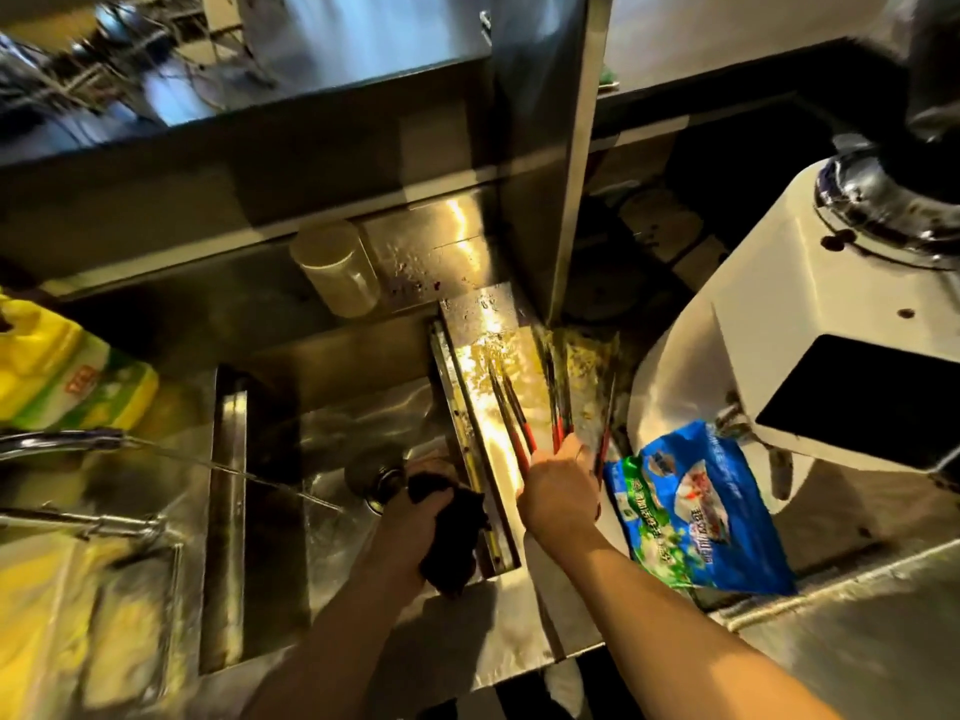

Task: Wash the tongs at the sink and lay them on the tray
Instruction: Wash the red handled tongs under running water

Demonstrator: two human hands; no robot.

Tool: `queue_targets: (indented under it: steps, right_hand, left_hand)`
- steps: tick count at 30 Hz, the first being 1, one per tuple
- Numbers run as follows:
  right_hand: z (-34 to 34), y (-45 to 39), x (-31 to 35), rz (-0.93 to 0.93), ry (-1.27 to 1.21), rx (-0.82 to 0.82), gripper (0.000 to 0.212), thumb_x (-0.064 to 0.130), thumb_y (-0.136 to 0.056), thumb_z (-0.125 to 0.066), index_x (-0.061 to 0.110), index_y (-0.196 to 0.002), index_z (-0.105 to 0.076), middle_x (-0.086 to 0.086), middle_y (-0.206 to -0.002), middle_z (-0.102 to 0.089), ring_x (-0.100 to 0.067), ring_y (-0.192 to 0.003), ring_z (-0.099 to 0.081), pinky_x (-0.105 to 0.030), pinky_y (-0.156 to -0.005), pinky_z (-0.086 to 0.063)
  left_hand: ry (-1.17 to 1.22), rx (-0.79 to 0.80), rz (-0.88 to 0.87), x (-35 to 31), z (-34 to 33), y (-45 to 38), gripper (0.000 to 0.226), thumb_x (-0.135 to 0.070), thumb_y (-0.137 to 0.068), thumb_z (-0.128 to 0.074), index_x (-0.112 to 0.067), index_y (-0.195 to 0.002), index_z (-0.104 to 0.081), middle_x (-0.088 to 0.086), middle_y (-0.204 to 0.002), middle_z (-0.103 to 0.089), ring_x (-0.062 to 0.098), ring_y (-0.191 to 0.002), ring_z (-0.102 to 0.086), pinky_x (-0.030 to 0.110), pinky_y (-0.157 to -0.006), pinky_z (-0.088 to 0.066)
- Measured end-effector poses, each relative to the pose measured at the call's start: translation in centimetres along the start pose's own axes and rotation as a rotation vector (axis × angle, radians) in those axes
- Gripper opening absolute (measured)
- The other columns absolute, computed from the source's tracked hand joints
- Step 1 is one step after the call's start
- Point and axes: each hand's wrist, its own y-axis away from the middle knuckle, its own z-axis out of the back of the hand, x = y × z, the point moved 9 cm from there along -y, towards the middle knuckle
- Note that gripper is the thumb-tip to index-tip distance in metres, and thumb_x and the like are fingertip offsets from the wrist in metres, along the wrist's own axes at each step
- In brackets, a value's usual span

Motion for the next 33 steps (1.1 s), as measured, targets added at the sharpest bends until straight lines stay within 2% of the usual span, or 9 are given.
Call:
queue_targets:
  steps: [4,8,13,15,19,21,26,29,33]
  right_hand:
    - [0.9,0.3,-0.3,-0.031,-0.204,-0.023,0.038,0.031,-0.09,-0.059,0.006,-0.119,-0.06,-0.021,-0.13,-0.051,-0.036,-0.122,-0.046,-0.039,-0.1,-0.046]
    - [4.4,1.3,-0.2,0.015,-0.288,-0.172,0.044,0.034,-0.093,-0.056,-0.002,-0.119,-0.052,-0.025,-0.118,-0.054,-0.036,-0.107,-0.053,-0.04,-0.089,-0.045]
    - [7.3,3.9,2.0,0.017,-0.353,-0.203,0.047,0.039,-0.095,-0.058,0.002,-0.124,-0.054,-0.027,-0.117,-0.058,-0.04,-0.103,-0.056,-0.039,-0.084,-0.047]
    - [7.0,5.1,4.2,0.006,-0.601,-0.092,0.039,0.036,-0.094,-0.062,0.008,-0.121,-0.056,-0.018,-0.107,-0.065,-0.034,-0.094,-0.062,-0.036,-0.074,-0.049]
    - [3.5,8.3,11.4,-0.028,-1.317,0.376,0.031,0.001,-0.09,-0.061,0.015,-0.117,-0.053,-0.008,-0.075,-0.065,-0.022,-0.065,-0.06,-0.031,-0.053,-0.046]
    - [1.4,10.2,14.8,-0.056,-1.419,0.609,0.034,-0.011,-0.086,-0.056,0.01,-0.113,-0.055,-0.009,-0.066,-0.061,-0.02,-0.057,-0.058,-0.03,-0.05,-0.05]
    - [-2.7,13.5,20.3,-0.119,-1.29,0.808,0.021,-0.008,-0.075,-0.046,0.005,-0.091,-0.049,-0.011,-0.059,-0.048,-0.019,-0.045,-0.048,-0.024,-0.038,-0.042]
    - [-3.5,14.3,23.1,-0.04,-1.106,0.763,0.015,0.001,-0.082,-0.052,0.003,-0.096,-0.058,-0.007,-0.055,-0.057,-0.013,-0.038,-0.049,-0.02,-0.034,-0.038]
    - [-3.4,15.1,26.1,0.087,-0.976,0.731,0.012,0.005,-0.091,-0.054,0.003,-0.102,-0.059,-0.003,-0.063,-0.064,-0.009,-0.04,-0.048,-0.021,-0.036,-0.037]
  left_hand:
    - [0.154,-0.036,0.019,-0.2,0.8,0.8,0.006,-0.014,-0.096,-0.059,-0.012,-0.098,-0.064,0.009,-0.064,-0.075,0.023,-0.051,-0.072,0.027,-0.042,-0.053]
    - [0.235,0.054,-0.043,-1.5,1.7,1.8,0.018,-0.019,-0.094,-0.065,-0.011,-0.11,-0.065,0.014,-0.083,-0.078,0.031,-0.072,-0.076,0.035,-0.057,-0.059]
    - [0.291,0.065,-0.158,-2.6,6.9,2.5,0.04,-0.026,-0.084,-0.077,-0.014,-0.121,-0.065,0.016,-0.104,-0.076,0.036,-0.093,-0.075,0.046,-0.076,-0.061]
    - [0.307,0.04,-0.183,-2.9,9.6,2.4,0.049,-0.029,-0.084,-0.077,-0.013,-0.128,-0.062,0.017,-0.113,-0.073,0.039,-0.103,-0.071,0.055,-0.089,-0.057]
    - [0.433,-0.07,-0.199,-2.9,15.8,1.2,0.048,-0.034,-0.079,-0.076,-0.008,-0.118,-0.068,0.012,-0.102,-0.078,0.024,-0.086,-0.076,0.033,-0.068,-0.06]
    - [0.48,-0.098,-0.22,-3.1,18.2,0.6,0.042,-0.028,-0.093,-0.065,-0.002,-0.126,-0.062,0.016,-0.107,-0.075,0.026,-0.089,-0.073,0.037,-0.076,-0.06]
    - [0.656,0.002,-0.222,-4.7,21.1,0.9,0.048,-0.039,-0.105,-0.036,0.001,-0.125,-0.053,0.021,-0.104,-0.062,0.032,-0.097,-0.061,0.042,-0.094,-0.049]
    - [0.738,0.128,-0.246,-6.2,22.1,1.1,0.064,-0.054,-0.092,-0.031,-0.001,-0.119,-0.056,0.016,-0.099,-0.07,0.026,-0.092,-0.069,0.035,-0.082,-0.057]
    - [0.794,0.067,-0.166,-7.1,22.3,-1.2,0.068,-0.054,-0.102,-0.029,-0.002,-0.142,-0.049,0.02,-0.138,-0.055,0.036,-0.128,-0.053,0.05,-0.113,-0.037]
